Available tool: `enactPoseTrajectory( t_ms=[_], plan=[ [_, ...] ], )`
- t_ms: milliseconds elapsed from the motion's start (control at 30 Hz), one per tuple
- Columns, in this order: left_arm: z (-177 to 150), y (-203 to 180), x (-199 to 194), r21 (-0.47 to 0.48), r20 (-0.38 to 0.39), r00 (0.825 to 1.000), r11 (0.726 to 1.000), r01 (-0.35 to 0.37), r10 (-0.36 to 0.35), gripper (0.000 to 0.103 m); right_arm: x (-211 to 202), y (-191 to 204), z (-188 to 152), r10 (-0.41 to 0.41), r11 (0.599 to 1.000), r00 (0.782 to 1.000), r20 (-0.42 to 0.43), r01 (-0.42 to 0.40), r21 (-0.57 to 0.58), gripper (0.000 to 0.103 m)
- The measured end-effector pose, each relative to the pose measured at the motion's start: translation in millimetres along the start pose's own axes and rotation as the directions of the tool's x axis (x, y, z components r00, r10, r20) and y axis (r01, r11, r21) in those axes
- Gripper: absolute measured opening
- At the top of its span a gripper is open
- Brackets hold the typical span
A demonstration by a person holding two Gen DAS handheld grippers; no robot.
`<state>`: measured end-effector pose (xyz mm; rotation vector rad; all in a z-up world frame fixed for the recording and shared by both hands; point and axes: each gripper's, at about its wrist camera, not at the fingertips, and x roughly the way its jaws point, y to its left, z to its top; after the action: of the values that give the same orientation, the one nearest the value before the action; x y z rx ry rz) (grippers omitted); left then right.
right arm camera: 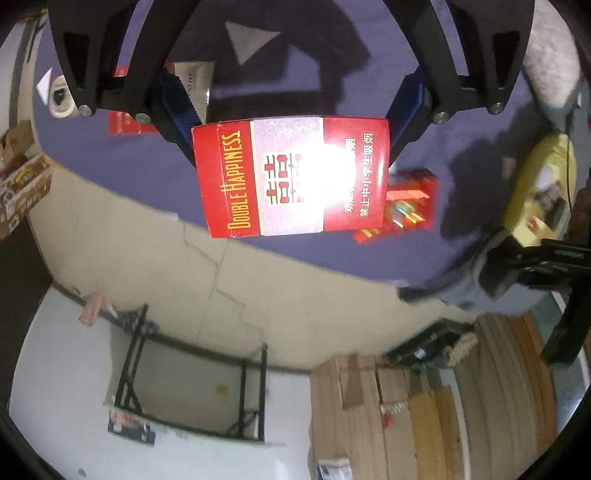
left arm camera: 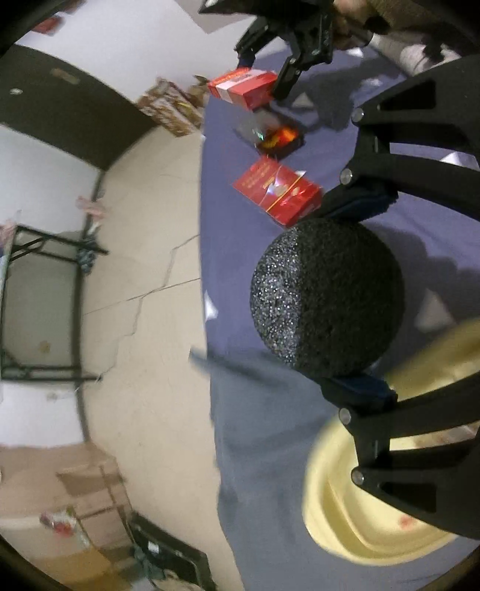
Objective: Organize rigid objects
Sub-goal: 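Grasp the second black foam puck with the left tool while the right tool grasps the Double Happiness box, then place the puck in the yellow tray with the left tool while the right tool places the Double Happiness box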
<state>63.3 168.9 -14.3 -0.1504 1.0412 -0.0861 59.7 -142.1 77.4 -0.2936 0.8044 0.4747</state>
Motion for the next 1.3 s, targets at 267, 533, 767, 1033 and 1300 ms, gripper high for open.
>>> enactPoseTrajectory(
  t_ms=[267,533,767,1033,1300],
  plan=[
    [-52.5,114.4,-135.2,-0.117,0.032,0.982,0.976,-0.183,0.188,0.069,-54.5,155.0,34.7,0.228,0.937,0.973,0.024,-0.213,-0.276,0.089],
    [-87.1,183.3,-117.3,-0.267,-0.117,0.959,0.922,-0.280,0.257,0.069,8.3,303.2,49.7,0.311,0.851,0.932,-0.185,-0.359,-0.383,0.089],
    [-81.7,208.7,-49.5,-0.284,-0.210,0.953,0.919,-0.274,0.219,0.069,74.5,346.5,56.2,0.225,0.827,0.923,-0.311,-0.350,-0.440,0.089],
    [-90.2,225.4,-21.1,-0.286,-0.208,0.960,0.927,-0.243,0.188,0.070,108.0,368.4,56.5,0.216,0.839,0.914,-0.344,-0.354,-0.413,0.090],
    [-82.5,220.6,-58.3,-0.328,-0.086,0.982,0.926,-0.189,0.170,0.103,80.1,363.1,58.5,0.282,0.848,0.907,-0.313,-0.388,-0.360,0.102]
  ],
)
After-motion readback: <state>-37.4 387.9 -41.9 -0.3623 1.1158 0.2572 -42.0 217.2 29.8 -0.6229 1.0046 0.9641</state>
